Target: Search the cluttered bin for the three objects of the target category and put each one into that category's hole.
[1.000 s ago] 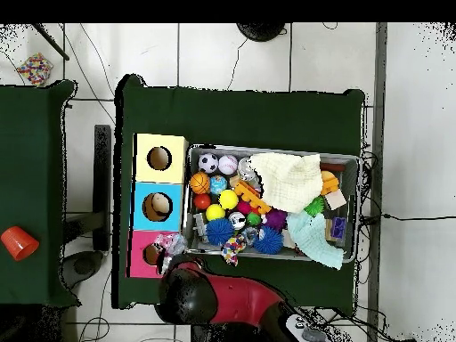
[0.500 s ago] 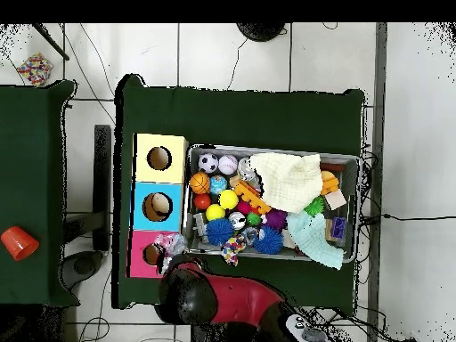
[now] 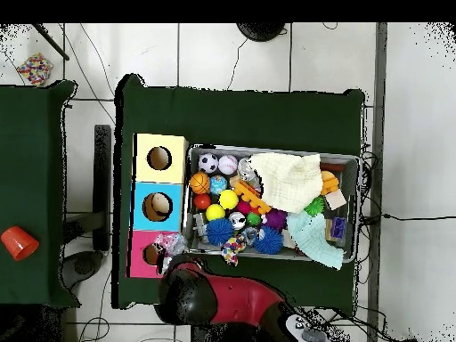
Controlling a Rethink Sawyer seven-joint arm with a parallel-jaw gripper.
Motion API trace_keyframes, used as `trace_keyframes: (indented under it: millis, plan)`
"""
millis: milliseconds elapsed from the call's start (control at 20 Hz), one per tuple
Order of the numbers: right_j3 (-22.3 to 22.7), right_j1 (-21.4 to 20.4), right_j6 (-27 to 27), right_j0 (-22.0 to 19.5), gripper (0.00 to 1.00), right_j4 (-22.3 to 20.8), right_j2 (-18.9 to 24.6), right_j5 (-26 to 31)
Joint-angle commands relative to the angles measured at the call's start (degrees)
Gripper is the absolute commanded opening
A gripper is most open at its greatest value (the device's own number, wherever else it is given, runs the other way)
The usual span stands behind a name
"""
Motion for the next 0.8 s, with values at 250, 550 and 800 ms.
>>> trace_keyframes:
  millis: [250, 550, 800]
  plan:
    - [-5.3, -0.9, 8.5, -3.3, 0.0, 1.0, 3.7, 0.2]
    - [-2.2, -6.3, 9.9, -6.8, 0.0, 2.8, 9.8, 3.3]
    - [-2.1, -8.2, 9.6, -6.9, 0.0, 3.5, 10.3, 5.2]
